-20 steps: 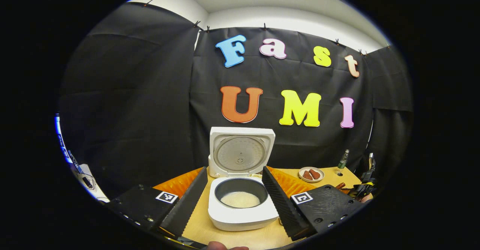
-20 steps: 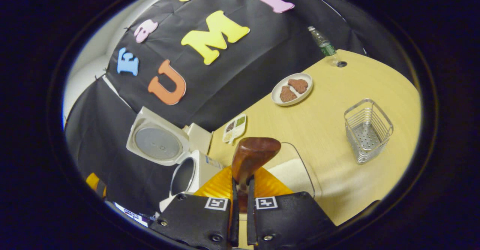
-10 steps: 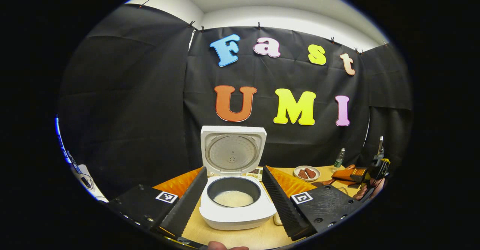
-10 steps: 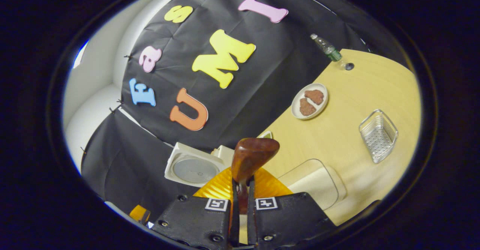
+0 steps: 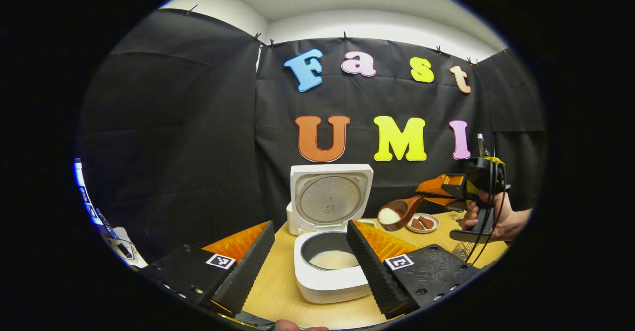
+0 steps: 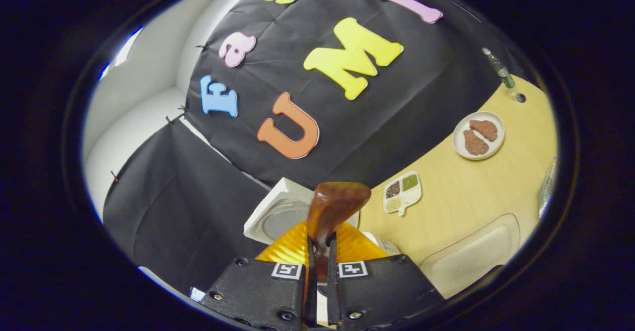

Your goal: Close the left gripper, press the button to open the rice cooker; take a wooden spoon from the chopstick holder with the right hand, scoop a spoonful of rice and pour it into the rice cooker, then put the wooden spoon back into the chopstick holder.

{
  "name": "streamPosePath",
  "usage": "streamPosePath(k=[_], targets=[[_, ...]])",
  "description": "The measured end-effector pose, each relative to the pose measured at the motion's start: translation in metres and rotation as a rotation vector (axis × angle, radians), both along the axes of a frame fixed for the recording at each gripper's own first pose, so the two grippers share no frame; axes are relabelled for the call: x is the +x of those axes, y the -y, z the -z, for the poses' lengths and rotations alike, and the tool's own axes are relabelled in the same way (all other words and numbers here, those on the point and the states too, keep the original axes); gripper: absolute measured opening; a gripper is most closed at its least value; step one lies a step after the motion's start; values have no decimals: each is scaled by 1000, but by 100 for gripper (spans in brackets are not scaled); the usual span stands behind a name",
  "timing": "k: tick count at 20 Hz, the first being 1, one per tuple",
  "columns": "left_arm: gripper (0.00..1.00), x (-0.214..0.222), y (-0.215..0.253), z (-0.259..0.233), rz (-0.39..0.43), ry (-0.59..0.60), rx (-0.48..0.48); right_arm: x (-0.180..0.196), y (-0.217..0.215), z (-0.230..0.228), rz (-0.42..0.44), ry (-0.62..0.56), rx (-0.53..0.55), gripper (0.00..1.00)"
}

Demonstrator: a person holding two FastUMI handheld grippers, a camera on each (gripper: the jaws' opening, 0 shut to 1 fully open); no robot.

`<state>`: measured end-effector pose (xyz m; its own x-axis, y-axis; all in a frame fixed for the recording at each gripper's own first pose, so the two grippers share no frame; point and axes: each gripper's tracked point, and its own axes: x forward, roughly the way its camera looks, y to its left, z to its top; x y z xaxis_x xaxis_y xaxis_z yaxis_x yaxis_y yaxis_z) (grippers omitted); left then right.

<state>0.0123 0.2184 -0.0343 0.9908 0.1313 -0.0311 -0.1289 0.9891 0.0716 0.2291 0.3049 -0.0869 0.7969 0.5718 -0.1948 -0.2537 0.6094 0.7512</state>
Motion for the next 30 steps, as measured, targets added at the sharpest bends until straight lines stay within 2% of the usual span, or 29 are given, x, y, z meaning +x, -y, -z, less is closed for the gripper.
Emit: streamPosePath(k=[5,11,23,30], targets=[[94,-9,-42,4,-63,7,-29,26,-55,19,-19,40,-174,13],[94,-18,-66,16,-79,-4,-31,41,-94,35,-72,164,-439,13],[94,-18,-72,19,-100,3,-62,24,-140,25,-204,416,-732,13],[94,-20,-71,16,-89,3,-71,-7,-160,1,-274,685,-923,13]])
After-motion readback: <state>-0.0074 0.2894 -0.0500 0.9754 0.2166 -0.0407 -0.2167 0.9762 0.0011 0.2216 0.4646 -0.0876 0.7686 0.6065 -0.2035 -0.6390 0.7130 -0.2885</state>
